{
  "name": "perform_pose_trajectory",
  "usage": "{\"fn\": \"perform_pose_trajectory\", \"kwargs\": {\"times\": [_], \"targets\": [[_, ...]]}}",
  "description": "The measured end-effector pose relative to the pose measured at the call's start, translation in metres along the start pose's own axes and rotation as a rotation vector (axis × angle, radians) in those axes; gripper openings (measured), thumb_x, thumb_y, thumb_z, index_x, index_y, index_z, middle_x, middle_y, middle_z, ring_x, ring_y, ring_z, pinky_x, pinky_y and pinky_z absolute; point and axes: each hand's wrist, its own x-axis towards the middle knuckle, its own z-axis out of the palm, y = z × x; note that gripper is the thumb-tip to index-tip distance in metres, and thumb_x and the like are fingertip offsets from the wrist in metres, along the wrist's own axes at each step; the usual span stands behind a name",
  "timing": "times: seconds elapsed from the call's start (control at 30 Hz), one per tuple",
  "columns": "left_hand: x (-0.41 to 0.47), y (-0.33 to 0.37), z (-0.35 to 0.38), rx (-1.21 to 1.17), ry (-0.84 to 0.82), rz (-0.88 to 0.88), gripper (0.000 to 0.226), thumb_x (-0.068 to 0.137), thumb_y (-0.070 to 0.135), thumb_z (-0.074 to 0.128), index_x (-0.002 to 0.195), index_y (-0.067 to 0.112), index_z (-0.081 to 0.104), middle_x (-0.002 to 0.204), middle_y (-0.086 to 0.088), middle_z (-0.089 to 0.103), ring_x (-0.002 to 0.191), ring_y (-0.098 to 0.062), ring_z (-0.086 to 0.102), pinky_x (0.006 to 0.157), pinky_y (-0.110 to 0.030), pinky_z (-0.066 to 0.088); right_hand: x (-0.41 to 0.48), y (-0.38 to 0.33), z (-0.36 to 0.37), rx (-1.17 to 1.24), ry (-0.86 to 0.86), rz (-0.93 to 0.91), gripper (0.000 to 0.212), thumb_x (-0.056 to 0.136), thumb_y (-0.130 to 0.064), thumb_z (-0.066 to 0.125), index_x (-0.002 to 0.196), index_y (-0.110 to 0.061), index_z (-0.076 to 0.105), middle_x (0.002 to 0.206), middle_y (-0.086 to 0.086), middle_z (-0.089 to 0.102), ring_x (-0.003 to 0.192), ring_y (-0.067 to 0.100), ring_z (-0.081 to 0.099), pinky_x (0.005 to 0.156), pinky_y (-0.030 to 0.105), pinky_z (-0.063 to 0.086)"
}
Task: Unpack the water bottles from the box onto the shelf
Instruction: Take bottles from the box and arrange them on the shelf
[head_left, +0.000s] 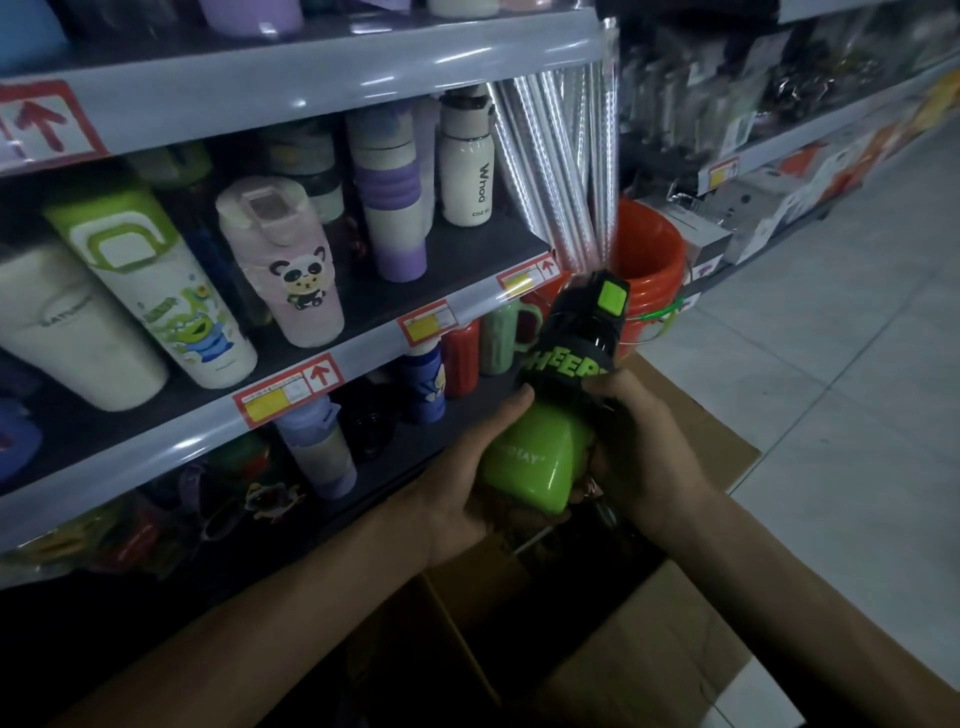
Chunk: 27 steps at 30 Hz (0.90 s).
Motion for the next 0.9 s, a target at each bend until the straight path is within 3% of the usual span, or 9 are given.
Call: {"fn": "perform_pose_trajectory", "kwargs": {"times": [0.07, 0.13, 0.27, 0.37, 0.43, 0.53, 0.67, 0.77, 0.9], "targets": [[-0.001, -0.001, 0.0, 0.053, 0.015, 0.052, 0.022, 0.085, 0.045, 0.068, 0.093, 0.031, 0.083, 0.099, -0.006, 0.078, 0.087, -0.023, 0.074, 0.085, -0.044, 0.056, 0.001, -0.002, -0.004, 0.059, -0.03, -0.041, 0.037, 0.08, -0.03, 0.06, 0.111, -0.013, 0.07, 0.112, 0.025, 0.063, 0.098, 0.047, 0.056, 0.075, 0.047, 0.051], [0.001, -0.004, -0.002, 0.165, 0.112, 0.119, 0.026, 0.074, 0.052, 0.08, 0.096, 0.037, 0.081, 0.1, -0.001, 0.079, 0.093, -0.021, 0.075, 0.09, -0.045, 0.057, 0.002, -0.005, -0.009, 0.133, -0.03, -0.072, 0.053, 0.08, -0.02, 0.052, 0.131, -0.006, 0.059, 0.133, 0.028, 0.059, 0.123, 0.05, 0.054, 0.105, 0.062, 0.046], [0.003, -0.011, -0.004, 0.367, 0.273, 0.217, 0.098, 0.045, 0.077, 0.087, 0.126, 0.025, 0.065, 0.116, -0.003, 0.074, 0.105, -0.022, 0.072, 0.094, -0.047, 0.058, 0.002, -0.003, -0.014, 0.104, -0.101, -0.052, 0.045, 0.069, -0.013, 0.046, 0.109, -0.002, 0.063, 0.1, 0.025, 0.052, 0.104, 0.042, 0.052, 0.11, 0.063, 0.037], [0.002, -0.01, -0.005, 0.422, 0.286, 0.387, 0.061, 0.064, 0.049, 0.092, 0.116, 0.028, 0.068, 0.103, 0.01, 0.076, 0.092, -0.004, 0.072, 0.069, -0.017, 0.057, 0.003, -0.004, -0.016, 0.07, -0.115, -0.058, 0.063, 0.063, -0.012, 0.05, 0.123, 0.003, 0.059, 0.105, 0.026, 0.052, 0.104, 0.037, 0.05, 0.111, 0.058, 0.039], [0.001, -0.008, -0.005, 0.518, 0.326, 0.485, 0.048, 0.07, 0.031, 0.091, 0.11, 0.035, 0.065, 0.1, 0.018, 0.074, 0.089, 0.007, 0.068, 0.067, -0.01, 0.053, 0.003, -0.005, -0.014, 0.108, -0.105, -0.051, 0.073, 0.058, -0.011, 0.055, 0.129, 0.004, 0.053, 0.107, 0.022, 0.042, 0.103, 0.036, 0.041, 0.112, 0.057, 0.037], [0.003, -0.007, -0.01, 0.603, 0.393, 0.592, 0.056, 0.068, 0.024, 0.093, 0.11, 0.042, 0.06, 0.109, 0.016, 0.068, 0.097, 0.005, 0.065, 0.074, -0.014, 0.054, 0.002, -0.007, -0.009, 0.167, -0.163, -0.05, 0.062, 0.054, -0.009, 0.058, 0.115, -0.017, 0.047, 0.106, 0.015, 0.031, 0.095, 0.035, 0.038, 0.098, 0.049, 0.046], [0.002, -0.006, -0.014, 0.585, 0.398, 0.626, 0.058, 0.067, 0.03, 0.093, 0.116, 0.033, 0.061, 0.109, 0.01, 0.07, 0.098, -0.004, 0.068, 0.076, -0.024, 0.057, -0.002, -0.007, -0.001, 0.08, -0.114, -0.095, 0.061, 0.058, -0.009, 0.058, 0.118, 0.004, 0.056, 0.106, 0.014, 0.044, 0.094, 0.032, 0.052, 0.107, 0.051, 0.047], [-0.003, 0.0, -0.016, 0.485, 0.378, 0.575, 0.068, 0.057, 0.048, 0.089, 0.119, 0.033, 0.064, 0.109, 0.012, 0.074, 0.099, -0.002, 0.07, 0.08, -0.022, 0.059, -0.003, -0.009, 0.002, 0.027, -0.137, -0.128, 0.06, 0.07, -0.007, 0.058, 0.13, -0.006, 0.062, 0.113, 0.012, 0.069, 0.103, 0.031, 0.063, 0.104, 0.047, 0.052], [-0.016, 0.013, -0.017, 0.363, 0.352, 0.546, 0.06, 0.054, 0.057, 0.082, 0.108, 0.033, 0.071, 0.103, 0.009, 0.078, 0.096, -0.009, 0.074, 0.083, -0.035, 0.059, -0.005, -0.018, 0.017, -0.045, -0.178, -0.155, 0.041, 0.081, -0.008, 0.062, 0.122, -0.008, 0.068, 0.114, 0.01, 0.071, 0.102, 0.026, 0.068, 0.089, 0.035, 0.057]]}}
